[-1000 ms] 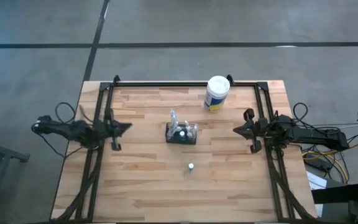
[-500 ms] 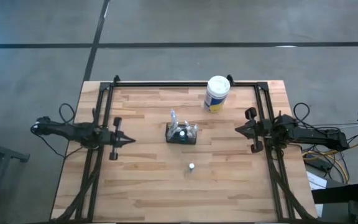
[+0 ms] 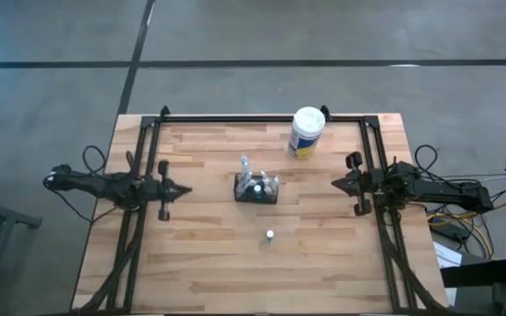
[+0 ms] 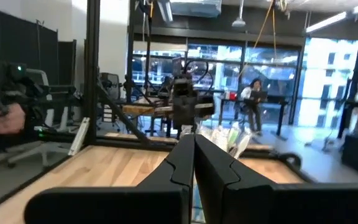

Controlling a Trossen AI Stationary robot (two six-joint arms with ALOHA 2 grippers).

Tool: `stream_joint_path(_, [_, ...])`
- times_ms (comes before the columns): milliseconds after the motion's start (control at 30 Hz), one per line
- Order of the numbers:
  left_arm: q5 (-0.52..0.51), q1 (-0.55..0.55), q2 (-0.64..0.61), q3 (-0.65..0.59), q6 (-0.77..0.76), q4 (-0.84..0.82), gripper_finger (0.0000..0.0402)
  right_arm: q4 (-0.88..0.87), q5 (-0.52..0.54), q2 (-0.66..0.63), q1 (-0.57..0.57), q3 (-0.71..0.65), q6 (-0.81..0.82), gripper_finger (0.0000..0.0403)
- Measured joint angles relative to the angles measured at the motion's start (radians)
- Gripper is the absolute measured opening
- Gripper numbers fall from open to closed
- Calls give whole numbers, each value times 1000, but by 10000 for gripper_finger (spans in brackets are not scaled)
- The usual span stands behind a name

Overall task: Pick & Place toothbrushing station
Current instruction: Put the mouthwash into the black wire organizer

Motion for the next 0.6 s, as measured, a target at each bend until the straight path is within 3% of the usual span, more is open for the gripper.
stream_joint_path(67, [-137,3,0,10,-51,-24,3,3,-1,10,1,0,49,8])
stream_joint_path(133, [-207,9,1,33,-80,-92,3,13,-1,32,19,3,88,8])
stream_joint_path(267, [-177,11,1,70,-129,-175,4,2,20,134,106,51,112,8])
stream_joint_path(367, [-169,11,1,74,-163,-173,5,-55,117,258,192,136,125,8])
stream_joint_path(600, [-169,12,1,64,-183,-168,10,-397,267,674,345,479,196,28])
